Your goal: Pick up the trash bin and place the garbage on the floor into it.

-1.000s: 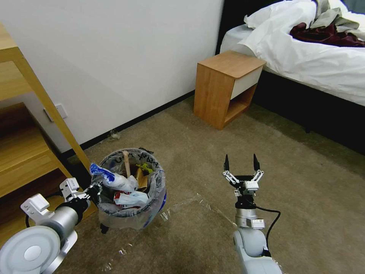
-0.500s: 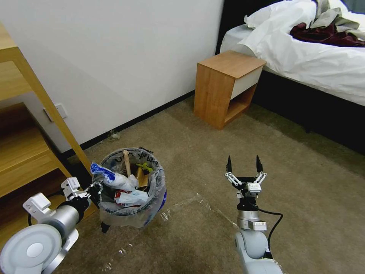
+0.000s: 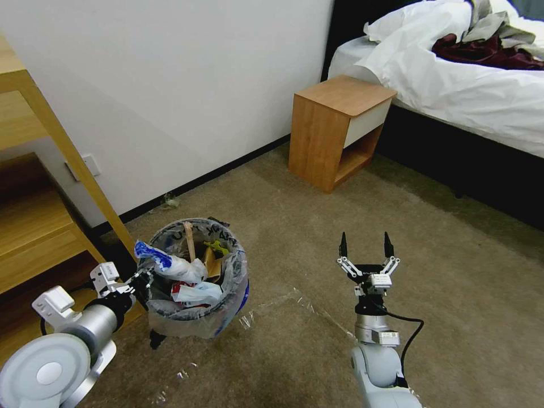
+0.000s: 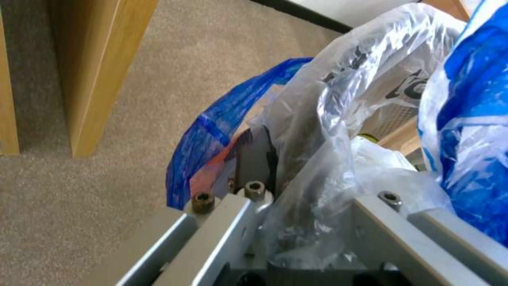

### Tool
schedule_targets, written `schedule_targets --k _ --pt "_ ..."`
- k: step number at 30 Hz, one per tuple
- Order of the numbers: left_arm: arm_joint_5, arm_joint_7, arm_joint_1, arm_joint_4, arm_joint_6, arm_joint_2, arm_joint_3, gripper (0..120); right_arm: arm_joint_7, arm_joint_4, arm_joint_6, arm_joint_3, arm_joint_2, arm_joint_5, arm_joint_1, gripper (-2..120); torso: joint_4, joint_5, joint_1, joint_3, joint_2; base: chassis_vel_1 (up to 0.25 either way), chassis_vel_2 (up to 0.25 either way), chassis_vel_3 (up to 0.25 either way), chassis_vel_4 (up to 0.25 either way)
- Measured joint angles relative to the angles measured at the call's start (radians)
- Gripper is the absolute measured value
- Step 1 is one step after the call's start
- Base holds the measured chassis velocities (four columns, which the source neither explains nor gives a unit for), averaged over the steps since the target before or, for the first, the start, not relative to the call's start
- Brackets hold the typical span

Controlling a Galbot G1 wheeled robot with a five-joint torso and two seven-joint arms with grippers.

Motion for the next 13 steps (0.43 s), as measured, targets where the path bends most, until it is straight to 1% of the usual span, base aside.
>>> schedule_targets --k 13 --pt "0.0 -0.001 -0.002 -0.002 0.0 -0.001 0.002 0 -0.002 0.0 0.0 -0.002 0.0 0.003 0.001 100 0.0 0.0 0.0 0.0 0.0 0.0 0.0 0.0 0.0"
